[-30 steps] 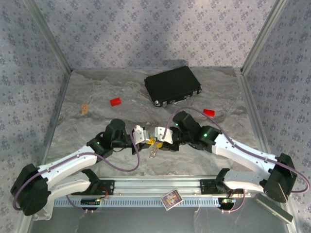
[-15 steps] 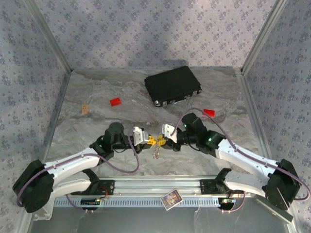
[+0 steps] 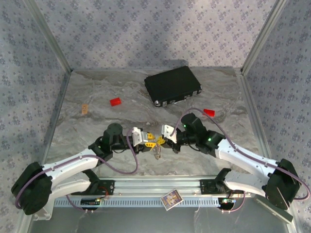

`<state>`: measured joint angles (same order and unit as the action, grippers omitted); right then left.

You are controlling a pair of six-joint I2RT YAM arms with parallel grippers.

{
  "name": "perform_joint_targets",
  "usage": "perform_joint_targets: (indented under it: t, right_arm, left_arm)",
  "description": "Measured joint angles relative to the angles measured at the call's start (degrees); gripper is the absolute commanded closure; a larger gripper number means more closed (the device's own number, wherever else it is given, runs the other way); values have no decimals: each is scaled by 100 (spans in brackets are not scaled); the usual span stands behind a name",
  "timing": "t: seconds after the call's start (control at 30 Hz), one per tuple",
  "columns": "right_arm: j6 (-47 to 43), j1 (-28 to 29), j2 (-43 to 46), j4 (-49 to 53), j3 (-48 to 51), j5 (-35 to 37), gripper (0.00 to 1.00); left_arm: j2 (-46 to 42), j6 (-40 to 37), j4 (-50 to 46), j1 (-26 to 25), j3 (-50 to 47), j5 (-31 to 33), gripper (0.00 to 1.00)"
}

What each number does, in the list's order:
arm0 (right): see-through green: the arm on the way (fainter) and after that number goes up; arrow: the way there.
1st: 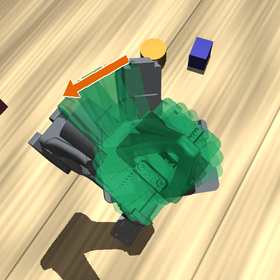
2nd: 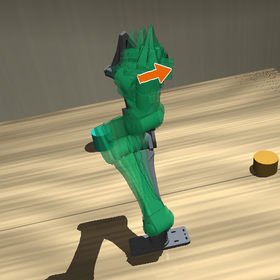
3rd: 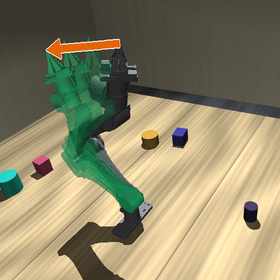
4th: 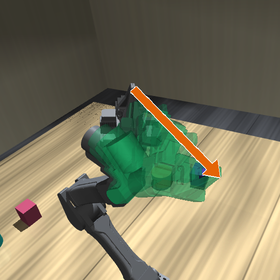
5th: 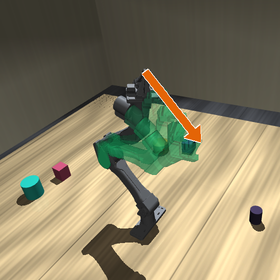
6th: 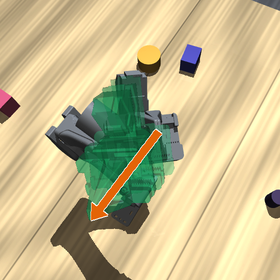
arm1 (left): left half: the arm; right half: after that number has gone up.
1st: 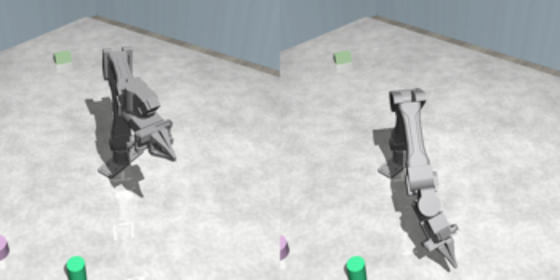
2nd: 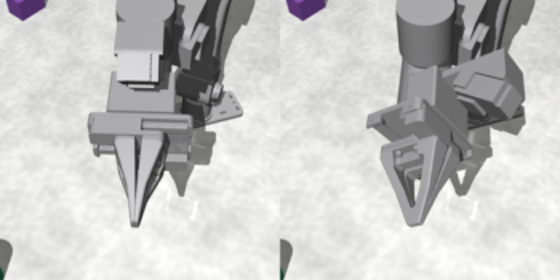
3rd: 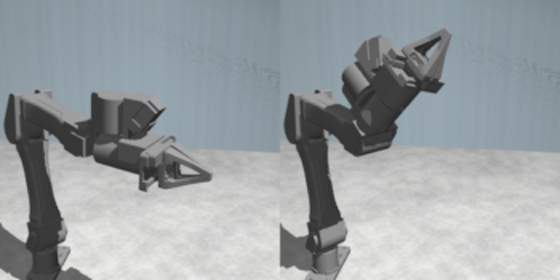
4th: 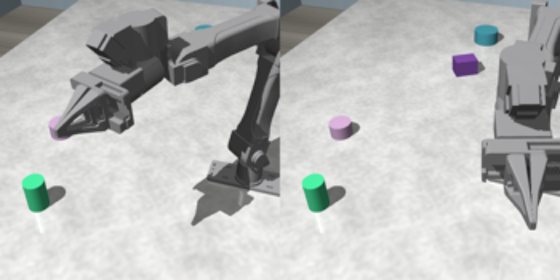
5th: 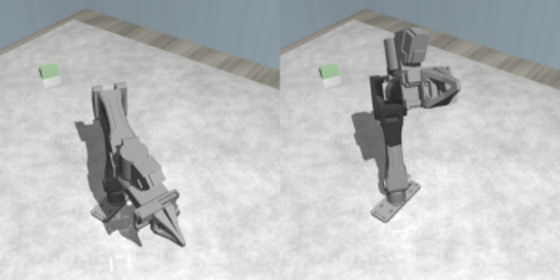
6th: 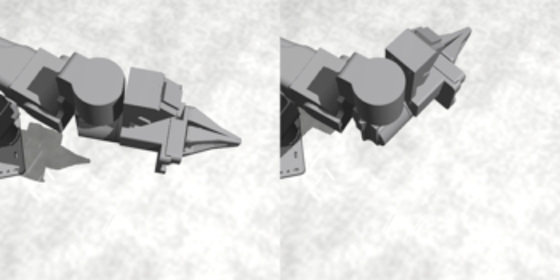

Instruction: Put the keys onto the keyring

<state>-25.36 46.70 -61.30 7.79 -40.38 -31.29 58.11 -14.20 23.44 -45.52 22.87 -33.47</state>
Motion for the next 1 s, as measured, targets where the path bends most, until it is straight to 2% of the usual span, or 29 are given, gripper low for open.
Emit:
perform_joint_targets:
  t: [0.13, 0.37, 0.57, 0.7, 0.73, 0.8, 0.93, 1.0]
  right_arm:
    - [-293, 149, -201, 629, -551, 291, 100]
    - [-623, 337, -481, 1443, -1204, 627, 100]
    - [-745, 426, -754, 1818, -1484, 774, 100]
    - [-772, 463, -824, 1910, -1541, 822, 100]
    - [-772, 463, -824, 1912, -1547, 837, 98]
    - [-772, 468, -824, 1934, -1558, 844, 88]
    - [-693, 466, -796, 1818, -1537, 791, 73]
    - [-621, 426, -660, 1580, -1373, 717, 71]
  left_arm:
    - [-39, -149, -597, 0, 289, 125, 76]
    - [-293, -310, -1034, 0, 345, 162, 81]
    - [-304, -339, -1187, 0, 396, 153, 83]
    - [-304, -354, -1220, 0, 411, 109, 91]
    - [-304, -363, -1222, -4, 411, 92, 94]
    - [-304, -374, -1228, -4, 420, 70, 100]
    - [-289, -396, -1215, -4, 420, 52, 100]
    - [-286, -391, -1198, -4, 420, 52, 100]
